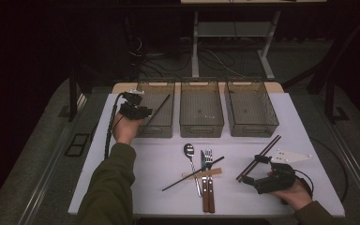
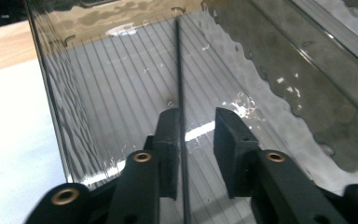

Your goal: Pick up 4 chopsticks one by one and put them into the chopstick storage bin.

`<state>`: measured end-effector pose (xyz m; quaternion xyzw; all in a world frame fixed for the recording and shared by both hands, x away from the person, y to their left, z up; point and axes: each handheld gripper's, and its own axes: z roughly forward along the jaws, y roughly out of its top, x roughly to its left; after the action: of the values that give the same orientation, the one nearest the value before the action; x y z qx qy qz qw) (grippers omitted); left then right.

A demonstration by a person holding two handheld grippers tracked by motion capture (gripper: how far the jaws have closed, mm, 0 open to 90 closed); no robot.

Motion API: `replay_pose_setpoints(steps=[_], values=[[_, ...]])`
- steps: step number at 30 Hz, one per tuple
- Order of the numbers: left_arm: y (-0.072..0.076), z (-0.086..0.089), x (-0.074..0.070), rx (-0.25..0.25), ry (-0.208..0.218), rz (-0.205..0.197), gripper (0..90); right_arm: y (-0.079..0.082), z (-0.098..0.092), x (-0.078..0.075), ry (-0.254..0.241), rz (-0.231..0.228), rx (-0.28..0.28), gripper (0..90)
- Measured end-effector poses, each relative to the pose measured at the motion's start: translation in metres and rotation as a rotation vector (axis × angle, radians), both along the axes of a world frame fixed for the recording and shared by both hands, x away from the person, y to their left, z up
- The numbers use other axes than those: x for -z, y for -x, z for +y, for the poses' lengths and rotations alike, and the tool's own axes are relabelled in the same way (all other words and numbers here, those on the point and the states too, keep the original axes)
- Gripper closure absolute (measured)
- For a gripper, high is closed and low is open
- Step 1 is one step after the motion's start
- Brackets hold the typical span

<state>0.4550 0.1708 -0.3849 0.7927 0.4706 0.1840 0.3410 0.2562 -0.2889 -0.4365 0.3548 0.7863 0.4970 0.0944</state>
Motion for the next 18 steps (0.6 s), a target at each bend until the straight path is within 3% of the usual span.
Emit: replay_pose_setpoints(steps=[5,9,12,18], values=[[0.006,0.000,-0.007,0.045,0.017,-0.042,59.3,0.000,0.000,0.000,0.002,0.000,0.002,0.7],[0.012,0.005,-0.012,0.079,0.085,-0.048,50.4,0.000,0.000,0.000,0.003,0.002,0.003,0.6],[0.020,0.006,-0.016,0.111,0.069,-0.063,47.5,0.000,0.000,0.000,0.004,0.002,0.006,0.7],[0.037,0.007,-0.024,0.148,0.118,-0.098,42.9,0.000,0.000,0.000,0.005,0.000,0.008,0.7]])
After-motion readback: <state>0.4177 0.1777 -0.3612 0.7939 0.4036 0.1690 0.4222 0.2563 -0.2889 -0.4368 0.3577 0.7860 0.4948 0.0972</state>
